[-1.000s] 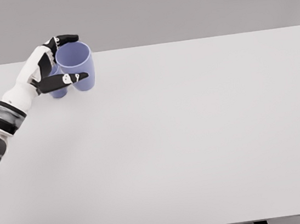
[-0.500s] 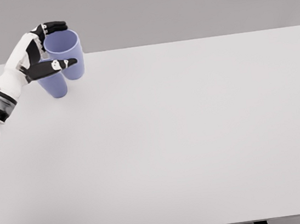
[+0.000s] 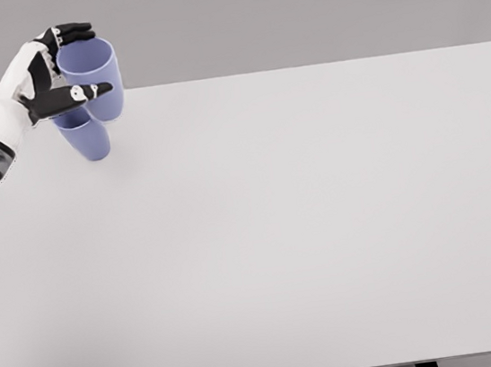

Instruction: Place the right cup on the left cup with left arm

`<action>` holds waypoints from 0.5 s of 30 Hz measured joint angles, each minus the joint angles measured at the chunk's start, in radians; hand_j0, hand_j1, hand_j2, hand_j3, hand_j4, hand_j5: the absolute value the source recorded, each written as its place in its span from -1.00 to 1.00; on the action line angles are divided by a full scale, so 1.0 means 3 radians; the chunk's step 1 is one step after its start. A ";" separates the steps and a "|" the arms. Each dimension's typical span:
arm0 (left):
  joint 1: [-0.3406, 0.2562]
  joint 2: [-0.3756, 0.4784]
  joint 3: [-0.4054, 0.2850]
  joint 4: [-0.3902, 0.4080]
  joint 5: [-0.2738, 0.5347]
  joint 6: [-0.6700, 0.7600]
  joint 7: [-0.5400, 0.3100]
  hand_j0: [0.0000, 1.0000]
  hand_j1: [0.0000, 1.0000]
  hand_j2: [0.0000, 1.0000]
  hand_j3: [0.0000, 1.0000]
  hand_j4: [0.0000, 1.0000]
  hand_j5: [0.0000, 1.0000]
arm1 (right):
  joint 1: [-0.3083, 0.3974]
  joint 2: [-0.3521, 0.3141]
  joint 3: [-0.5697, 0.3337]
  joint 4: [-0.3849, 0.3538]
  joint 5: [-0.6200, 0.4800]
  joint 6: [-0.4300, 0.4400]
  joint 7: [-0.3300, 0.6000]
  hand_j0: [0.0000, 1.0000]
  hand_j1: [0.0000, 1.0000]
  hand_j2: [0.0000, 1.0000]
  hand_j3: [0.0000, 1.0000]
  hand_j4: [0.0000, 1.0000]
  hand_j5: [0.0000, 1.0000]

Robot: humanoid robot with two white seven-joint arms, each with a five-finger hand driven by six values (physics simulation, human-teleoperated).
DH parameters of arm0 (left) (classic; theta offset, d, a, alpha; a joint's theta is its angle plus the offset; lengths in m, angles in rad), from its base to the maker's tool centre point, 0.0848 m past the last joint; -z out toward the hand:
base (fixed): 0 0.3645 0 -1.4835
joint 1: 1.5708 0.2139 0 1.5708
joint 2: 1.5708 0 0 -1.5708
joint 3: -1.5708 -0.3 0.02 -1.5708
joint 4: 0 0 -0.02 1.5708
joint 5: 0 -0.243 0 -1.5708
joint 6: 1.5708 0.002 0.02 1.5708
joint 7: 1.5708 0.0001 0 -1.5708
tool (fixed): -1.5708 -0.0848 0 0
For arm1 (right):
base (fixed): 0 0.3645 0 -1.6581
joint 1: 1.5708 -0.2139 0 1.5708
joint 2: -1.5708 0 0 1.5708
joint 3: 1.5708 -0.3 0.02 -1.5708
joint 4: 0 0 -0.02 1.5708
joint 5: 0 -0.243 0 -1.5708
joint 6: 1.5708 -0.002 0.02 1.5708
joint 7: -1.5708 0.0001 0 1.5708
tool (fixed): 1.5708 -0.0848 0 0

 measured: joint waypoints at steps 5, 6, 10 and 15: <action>-0.0026 -0.0004 0.0002 0.0131 0.0030 0.0003 -0.0011 0.47 0.47 0.47 0.47 0.47 0.47 | 0.0000 0.0000 0.0000 0.0000 0.0000 0.0000 -0.0001 1.00 1.00 1.00 1.00 1.00 1.00; -0.0031 -0.0004 0.0002 0.0149 0.0032 0.0003 -0.0012 0.47 0.47 0.47 0.47 0.47 0.47 | 0.0000 0.0000 0.0000 0.0000 0.0000 0.0000 -0.0001 1.00 1.00 1.00 1.00 1.00 1.00; -0.0077 -0.0009 0.0003 0.0234 0.0037 0.0003 -0.0014 0.47 0.47 0.47 0.47 0.47 0.47 | 0.0000 0.0000 0.0000 0.0000 0.0000 0.0000 -0.0001 1.00 1.00 1.00 1.00 1.00 1.00; -0.0118 -0.0012 0.0003 0.0327 0.0039 0.0003 -0.0014 0.47 0.47 0.47 0.47 0.47 0.47 | 0.0000 0.0000 0.0000 0.0000 0.0000 0.0000 -0.0001 1.00 1.00 1.00 1.00 1.00 1.00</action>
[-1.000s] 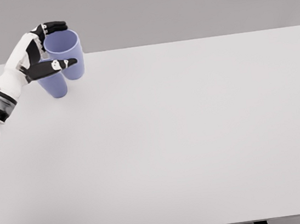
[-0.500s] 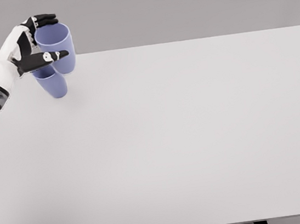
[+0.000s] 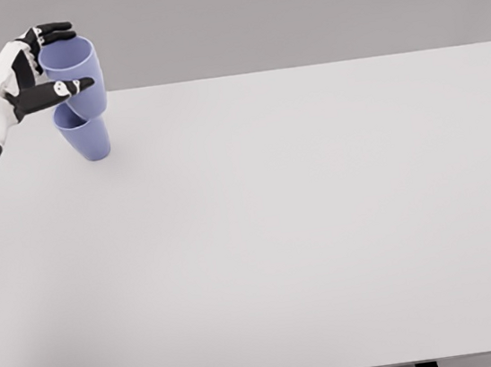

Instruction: Place the right cup on the left cup with left arm

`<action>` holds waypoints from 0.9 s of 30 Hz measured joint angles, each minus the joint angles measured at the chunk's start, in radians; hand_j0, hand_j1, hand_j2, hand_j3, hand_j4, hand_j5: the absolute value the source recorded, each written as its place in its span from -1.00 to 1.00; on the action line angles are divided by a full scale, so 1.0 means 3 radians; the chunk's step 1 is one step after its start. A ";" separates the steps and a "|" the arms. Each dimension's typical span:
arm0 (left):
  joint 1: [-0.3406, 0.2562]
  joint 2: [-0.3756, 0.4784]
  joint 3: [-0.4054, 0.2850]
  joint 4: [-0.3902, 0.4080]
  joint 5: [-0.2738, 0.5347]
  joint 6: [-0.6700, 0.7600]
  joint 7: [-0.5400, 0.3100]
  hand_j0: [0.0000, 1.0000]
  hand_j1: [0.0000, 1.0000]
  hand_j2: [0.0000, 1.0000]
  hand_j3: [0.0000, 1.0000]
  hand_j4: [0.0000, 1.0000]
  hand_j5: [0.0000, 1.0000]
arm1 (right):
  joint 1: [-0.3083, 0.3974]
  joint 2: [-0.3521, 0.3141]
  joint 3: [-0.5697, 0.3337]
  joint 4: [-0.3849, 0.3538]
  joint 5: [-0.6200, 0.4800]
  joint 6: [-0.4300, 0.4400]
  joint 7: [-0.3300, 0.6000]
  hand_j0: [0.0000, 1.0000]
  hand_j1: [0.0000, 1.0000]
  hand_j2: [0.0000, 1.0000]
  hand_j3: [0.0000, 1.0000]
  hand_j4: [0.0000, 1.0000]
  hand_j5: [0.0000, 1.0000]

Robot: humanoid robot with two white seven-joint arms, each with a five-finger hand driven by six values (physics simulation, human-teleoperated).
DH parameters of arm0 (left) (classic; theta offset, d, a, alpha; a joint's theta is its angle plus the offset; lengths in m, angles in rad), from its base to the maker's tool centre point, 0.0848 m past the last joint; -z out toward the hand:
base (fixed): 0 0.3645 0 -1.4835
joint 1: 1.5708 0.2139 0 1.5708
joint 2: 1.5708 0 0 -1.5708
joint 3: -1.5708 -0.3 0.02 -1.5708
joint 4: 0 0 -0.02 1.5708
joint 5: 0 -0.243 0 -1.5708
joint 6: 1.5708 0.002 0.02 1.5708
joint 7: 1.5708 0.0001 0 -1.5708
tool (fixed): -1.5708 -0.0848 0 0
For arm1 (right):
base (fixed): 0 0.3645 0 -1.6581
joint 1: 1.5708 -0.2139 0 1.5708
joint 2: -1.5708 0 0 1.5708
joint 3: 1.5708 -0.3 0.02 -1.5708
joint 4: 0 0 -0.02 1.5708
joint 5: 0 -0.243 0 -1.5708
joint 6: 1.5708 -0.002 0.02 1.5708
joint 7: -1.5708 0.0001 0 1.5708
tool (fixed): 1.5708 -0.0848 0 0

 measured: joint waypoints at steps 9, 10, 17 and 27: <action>-0.0046 -0.0006 -0.0002 0.0159 0.0012 0.0000 0.0000 0.47 0.47 0.47 0.47 0.47 0.47 | 0.0000 0.0000 0.0000 0.0000 0.0000 0.0000 -0.0001 1.00 1.00 1.00 1.00 1.00 1.00; -0.0046 -0.0005 -0.0003 0.0166 0.0017 0.0000 0.0000 0.47 0.47 0.47 0.47 0.47 0.47 | 0.0000 0.0000 0.0000 0.0000 0.0000 0.0000 0.0000 1.00 1.00 1.00 1.00 1.00 1.00; -0.0051 -0.0006 -0.0005 0.0273 0.0030 0.0000 0.0000 0.47 0.47 0.47 0.47 0.47 0.47 | 0.0000 0.0000 0.0000 0.0000 0.0000 0.0000 0.0000 1.00 1.00 1.00 1.00 1.00 1.00; -0.0092 -0.0024 -0.0006 0.0395 0.0031 -0.0004 0.0000 0.47 0.47 0.47 0.47 0.47 0.47 | 0.0000 0.0000 0.0000 0.0000 0.0000 0.0000 0.0000 1.00 1.00 1.00 1.00 1.00 1.00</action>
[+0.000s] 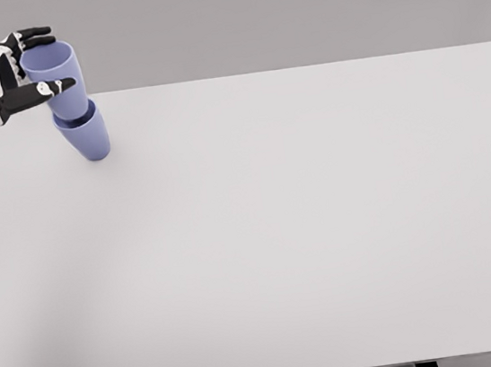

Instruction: Place the right cup on the left cup with left arm

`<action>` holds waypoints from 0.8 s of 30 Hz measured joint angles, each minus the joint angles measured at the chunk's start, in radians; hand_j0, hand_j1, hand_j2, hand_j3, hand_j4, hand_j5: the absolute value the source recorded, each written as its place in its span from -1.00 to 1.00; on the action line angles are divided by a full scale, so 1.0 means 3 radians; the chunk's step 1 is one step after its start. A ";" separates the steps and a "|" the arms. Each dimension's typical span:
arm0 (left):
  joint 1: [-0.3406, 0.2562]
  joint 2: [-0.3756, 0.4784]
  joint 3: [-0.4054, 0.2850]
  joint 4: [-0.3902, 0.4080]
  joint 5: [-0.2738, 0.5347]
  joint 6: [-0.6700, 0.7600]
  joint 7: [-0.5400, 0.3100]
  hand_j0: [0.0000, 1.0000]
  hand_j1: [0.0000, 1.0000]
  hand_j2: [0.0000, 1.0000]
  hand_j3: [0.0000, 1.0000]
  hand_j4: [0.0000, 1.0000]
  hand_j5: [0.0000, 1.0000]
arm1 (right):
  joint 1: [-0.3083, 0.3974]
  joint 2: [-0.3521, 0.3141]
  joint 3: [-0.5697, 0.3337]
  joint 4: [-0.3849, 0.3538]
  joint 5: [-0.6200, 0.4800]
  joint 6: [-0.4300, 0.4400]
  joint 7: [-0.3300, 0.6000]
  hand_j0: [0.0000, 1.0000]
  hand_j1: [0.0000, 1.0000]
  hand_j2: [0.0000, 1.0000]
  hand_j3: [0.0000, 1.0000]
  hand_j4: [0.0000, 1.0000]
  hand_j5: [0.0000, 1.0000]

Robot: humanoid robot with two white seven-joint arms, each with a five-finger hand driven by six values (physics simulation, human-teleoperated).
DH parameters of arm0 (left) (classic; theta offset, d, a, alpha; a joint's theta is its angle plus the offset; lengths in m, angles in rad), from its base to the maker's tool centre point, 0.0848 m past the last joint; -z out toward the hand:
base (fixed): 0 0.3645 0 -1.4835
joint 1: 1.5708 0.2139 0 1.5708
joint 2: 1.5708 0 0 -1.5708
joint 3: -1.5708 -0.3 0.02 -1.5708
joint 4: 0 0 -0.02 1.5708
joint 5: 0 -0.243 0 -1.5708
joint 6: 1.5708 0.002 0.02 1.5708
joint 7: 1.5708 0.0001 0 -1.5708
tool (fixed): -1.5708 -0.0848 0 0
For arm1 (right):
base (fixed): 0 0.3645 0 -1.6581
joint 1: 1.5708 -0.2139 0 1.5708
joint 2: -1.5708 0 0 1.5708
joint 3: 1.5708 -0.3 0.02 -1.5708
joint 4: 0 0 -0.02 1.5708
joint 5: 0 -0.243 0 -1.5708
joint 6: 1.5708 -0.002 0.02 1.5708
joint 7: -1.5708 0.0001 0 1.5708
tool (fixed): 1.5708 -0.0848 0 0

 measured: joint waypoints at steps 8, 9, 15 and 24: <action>-0.0005 -0.0014 -0.0003 0.0037 -0.0002 -0.0001 -0.0004 0.47 0.47 0.47 0.47 0.47 0.47 | 0.0000 0.0000 0.0000 0.0000 0.0000 0.0000 0.0000 1.00 1.00 1.00 1.00 1.00 1.00; -0.0005 -0.0020 -0.0003 0.0046 -0.0003 -0.0001 -0.0004 0.47 0.47 0.47 0.47 0.47 0.47 | 0.0000 0.0000 0.0000 0.0000 0.0000 0.0000 0.0000 1.00 1.00 1.00 1.00 1.00 1.00; -0.0005 -0.0037 -0.0011 0.0066 -0.0005 -0.0001 -0.0004 0.47 0.47 0.47 0.47 0.47 0.47 | 0.0000 0.0000 0.0000 0.0000 0.0000 0.0000 0.0000 1.00 1.00 1.00 1.00 1.00 1.00; -0.0005 -0.0055 -0.0023 0.0072 -0.0009 -0.0001 -0.0002 0.48 0.48 0.48 0.48 0.48 0.48 | 0.0000 0.0000 0.0000 0.0000 0.0000 0.0000 0.0000 1.00 1.00 1.00 1.00 1.00 1.00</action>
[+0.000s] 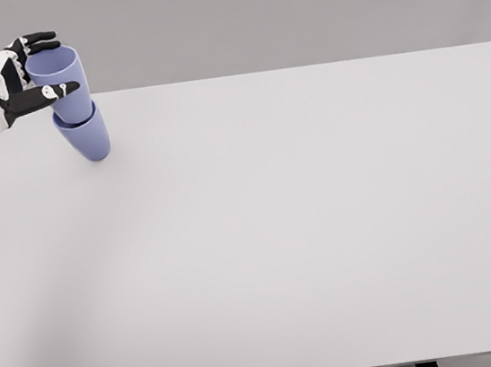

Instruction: Place the right cup on the left cup with left arm

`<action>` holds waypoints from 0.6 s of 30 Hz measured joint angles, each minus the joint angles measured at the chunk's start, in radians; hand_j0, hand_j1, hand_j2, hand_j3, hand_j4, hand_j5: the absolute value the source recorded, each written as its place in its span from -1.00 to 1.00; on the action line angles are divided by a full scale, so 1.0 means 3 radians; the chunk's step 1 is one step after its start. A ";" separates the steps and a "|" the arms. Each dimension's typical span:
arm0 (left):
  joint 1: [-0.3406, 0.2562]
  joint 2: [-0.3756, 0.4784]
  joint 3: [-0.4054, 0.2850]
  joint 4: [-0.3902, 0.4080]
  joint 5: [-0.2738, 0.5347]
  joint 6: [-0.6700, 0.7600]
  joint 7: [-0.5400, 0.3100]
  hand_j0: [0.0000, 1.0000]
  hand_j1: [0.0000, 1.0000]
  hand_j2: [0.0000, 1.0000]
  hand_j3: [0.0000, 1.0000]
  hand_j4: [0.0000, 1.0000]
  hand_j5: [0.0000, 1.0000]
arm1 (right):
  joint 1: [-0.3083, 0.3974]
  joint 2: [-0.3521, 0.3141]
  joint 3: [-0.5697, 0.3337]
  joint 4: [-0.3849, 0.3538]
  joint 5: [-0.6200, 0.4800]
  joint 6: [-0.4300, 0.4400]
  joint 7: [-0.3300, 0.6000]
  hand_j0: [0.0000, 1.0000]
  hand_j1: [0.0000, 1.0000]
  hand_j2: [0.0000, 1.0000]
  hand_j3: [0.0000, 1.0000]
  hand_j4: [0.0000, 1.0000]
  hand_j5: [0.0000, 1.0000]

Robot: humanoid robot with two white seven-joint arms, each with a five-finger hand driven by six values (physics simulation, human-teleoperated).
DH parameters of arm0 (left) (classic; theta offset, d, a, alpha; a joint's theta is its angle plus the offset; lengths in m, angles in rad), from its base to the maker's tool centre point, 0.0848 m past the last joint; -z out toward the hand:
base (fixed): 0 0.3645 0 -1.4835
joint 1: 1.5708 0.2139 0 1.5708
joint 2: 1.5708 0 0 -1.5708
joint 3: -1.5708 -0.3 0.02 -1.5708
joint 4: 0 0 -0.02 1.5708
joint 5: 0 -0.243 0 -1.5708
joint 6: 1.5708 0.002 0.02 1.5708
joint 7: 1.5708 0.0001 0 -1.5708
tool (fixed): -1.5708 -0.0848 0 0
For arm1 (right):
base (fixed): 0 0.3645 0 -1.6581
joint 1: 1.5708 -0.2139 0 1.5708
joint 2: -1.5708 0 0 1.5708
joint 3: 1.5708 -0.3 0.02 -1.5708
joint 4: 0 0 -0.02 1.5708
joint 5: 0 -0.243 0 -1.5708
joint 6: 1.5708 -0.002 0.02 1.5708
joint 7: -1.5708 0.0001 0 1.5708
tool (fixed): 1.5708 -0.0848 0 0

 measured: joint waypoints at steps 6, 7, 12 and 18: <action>-0.0005 0.0001 0.0012 0.0048 -0.0001 -0.0004 -0.0002 0.48 0.48 0.48 0.48 0.48 0.48 | 0.0000 0.0000 0.0000 0.0000 0.0000 0.0000 0.0000 1.00 1.00 1.00 1.00 1.00 1.00; -0.0005 0.0000 0.0011 0.0067 -0.0001 -0.0006 -0.0002 0.48 0.48 0.48 0.48 0.48 0.48 | 0.0000 0.0000 0.0000 0.0000 0.0000 0.0000 0.0000 1.00 1.00 1.00 1.00 1.00 1.00; -0.0010 -0.0004 0.0001 0.0105 -0.0001 -0.0010 -0.0003 0.48 0.48 0.48 0.48 0.48 0.48 | 0.0000 0.0000 0.0000 0.0000 0.0000 0.0000 0.0000 1.00 1.00 1.00 1.00 1.00 1.00; -0.0026 -0.0021 -0.0007 0.0113 -0.0004 -0.0010 -0.0003 0.48 0.48 0.48 0.48 0.48 0.48 | 0.0000 0.0000 0.0000 0.0000 0.0000 0.0000 0.0001 1.00 1.00 1.00 1.00 1.00 1.00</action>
